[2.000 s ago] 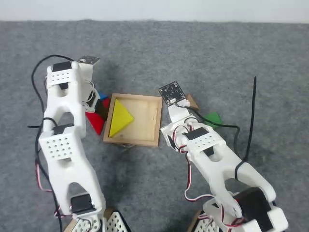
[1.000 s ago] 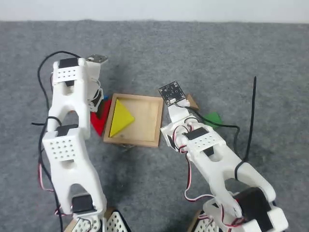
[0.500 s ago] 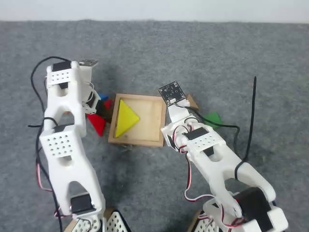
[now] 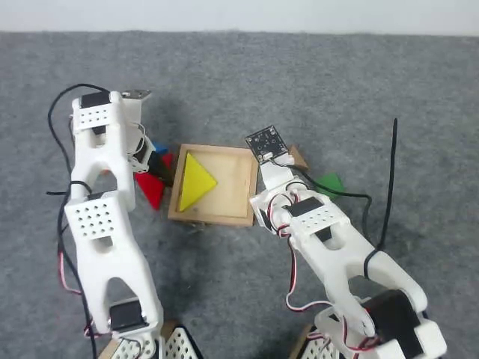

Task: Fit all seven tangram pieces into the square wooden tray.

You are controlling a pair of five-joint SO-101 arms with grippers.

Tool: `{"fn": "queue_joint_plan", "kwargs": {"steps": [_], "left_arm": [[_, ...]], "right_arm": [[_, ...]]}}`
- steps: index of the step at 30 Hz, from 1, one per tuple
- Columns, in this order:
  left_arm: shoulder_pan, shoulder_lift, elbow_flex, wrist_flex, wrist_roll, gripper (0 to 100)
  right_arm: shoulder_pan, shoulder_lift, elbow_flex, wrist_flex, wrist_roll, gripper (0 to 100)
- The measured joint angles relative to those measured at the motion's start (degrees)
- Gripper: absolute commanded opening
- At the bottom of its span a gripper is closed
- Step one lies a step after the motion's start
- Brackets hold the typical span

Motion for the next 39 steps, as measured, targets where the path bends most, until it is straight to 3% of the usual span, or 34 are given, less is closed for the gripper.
{"fn": "queue_joint_plan", "kwargs": {"steps": [7,16,24,39], "left_arm": [[0.0,0.0,0.0,0.0,-4.6,31],[0.0,0.0,0.0,0.0,-4.8,30],[0.1,-0.6,-0.1,0.0,-5.1,17],[1.8,-1.1,-2.2,0.6,-5.2,17]], "right_arm": [[0.0,0.0,0.0,0.0,0.0,0.6],[0.0,0.0,0.0,0.0,0.0,0.6],[0.0,0.0,0.0,0.0,0.0,0.6],[0.0,0.0,0.0,0.0,0.0,0.6]]}}
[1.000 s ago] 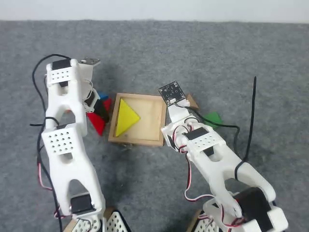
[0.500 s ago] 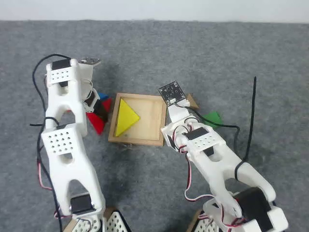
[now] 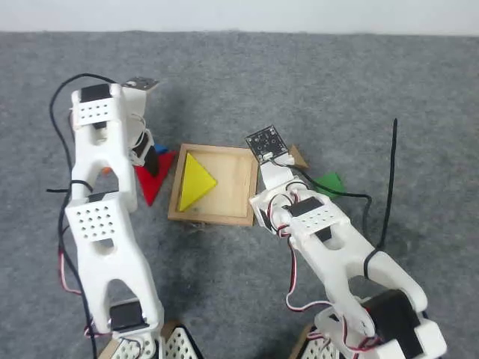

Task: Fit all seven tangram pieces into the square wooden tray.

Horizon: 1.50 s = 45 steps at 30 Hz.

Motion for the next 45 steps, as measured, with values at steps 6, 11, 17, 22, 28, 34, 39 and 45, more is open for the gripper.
{"fn": "queue_joint_plan", "kwargs": {"steps": [6,11,17,22,28,34,39,45], "left_arm": [[0.2,0.0,0.0,0.2,0.0,17],[1.1,0.0,0.0,0.4,0.3,17],[1.5,0.0,-0.4,0.6,0.3,17],[1.7,0.0,-0.4,0.6,0.3,15],[2.1,-0.1,-0.4,0.8,0.3,13],[2.5,-0.1,-0.4,0.8,0.3,13],[2.7,-0.5,-0.4,0.8,0.3,13],[3.3,-2.4,-0.2,0.7,0.5,13]], "right_arm": [[0.0,0.0,0.0,0.0,0.0,0.6],[0.0,0.0,0.0,0.0,0.0,0.6],[0.0,0.0,0.0,0.0,0.0,0.6],[0.0,0.0,0.0,0.0,0.0,0.6],[0.0,0.0,0.0,0.0,0.0,0.6],[0.0,0.0,0.0,0.0,0.0,0.6],[0.0,0.0,0.0,0.0,0.0,0.6],[0.0,0.0,0.0,0.0,0.0,0.6]]}}
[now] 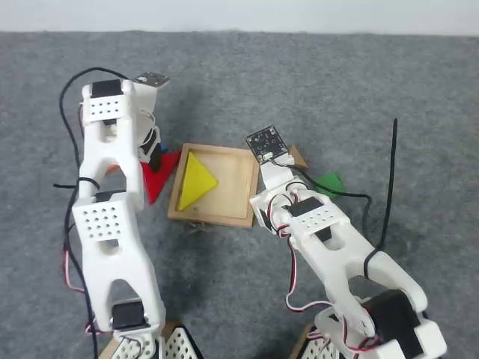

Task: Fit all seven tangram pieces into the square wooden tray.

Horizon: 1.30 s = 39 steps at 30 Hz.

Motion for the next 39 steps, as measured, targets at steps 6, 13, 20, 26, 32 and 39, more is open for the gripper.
{"fn": "queue_joint_plan", "kwargs": {"steps": [6,13,20,26,32,39], "left_arm": [[2.5,-2.6,4.7,-0.1,-1.1,13],[4.1,-3.3,6.6,-0.1,-1.6,13],[4.5,-3.3,6.6,-0.1,-1.6,13],[6.0,-3.3,6.6,-0.1,-1.9,13],[6.5,-3.3,6.6,-0.1,-1.9,13],[6.6,-3.3,6.6,-0.1,-1.9,13]], "right_arm": [[0.0,0.0,0.0,0.0,0.0,0.6],[0.0,0.0,0.0,0.0,0.0,0.6],[0.0,0.0,0.0,0.0,0.0,0.6],[0.0,0.0,0.0,0.0,0.0,0.6],[1.4,-1.5,1.1,0.0,0.0,0.6],[1.7,-1.6,1.2,0.0,0.0,0.6]]}}
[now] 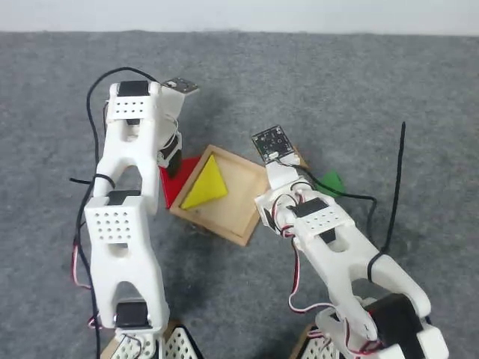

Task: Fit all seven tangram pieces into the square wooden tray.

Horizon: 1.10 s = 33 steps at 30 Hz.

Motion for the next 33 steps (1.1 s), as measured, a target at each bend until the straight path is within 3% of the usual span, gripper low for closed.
{"fn": "queue_joint_plan", "kwargs": {"steps": [10,33], "left_arm": [[2.8,-0.3,0.0,0.0,-0.1,13],[12.2,-18.4,26.4,-4.8,0.1,13]], "right_arm": [[7.3,0.0,0.0,0.0,-8.2,0.6],[8.8,0.0,0.0,0.0,-8.8,0.6]]}}
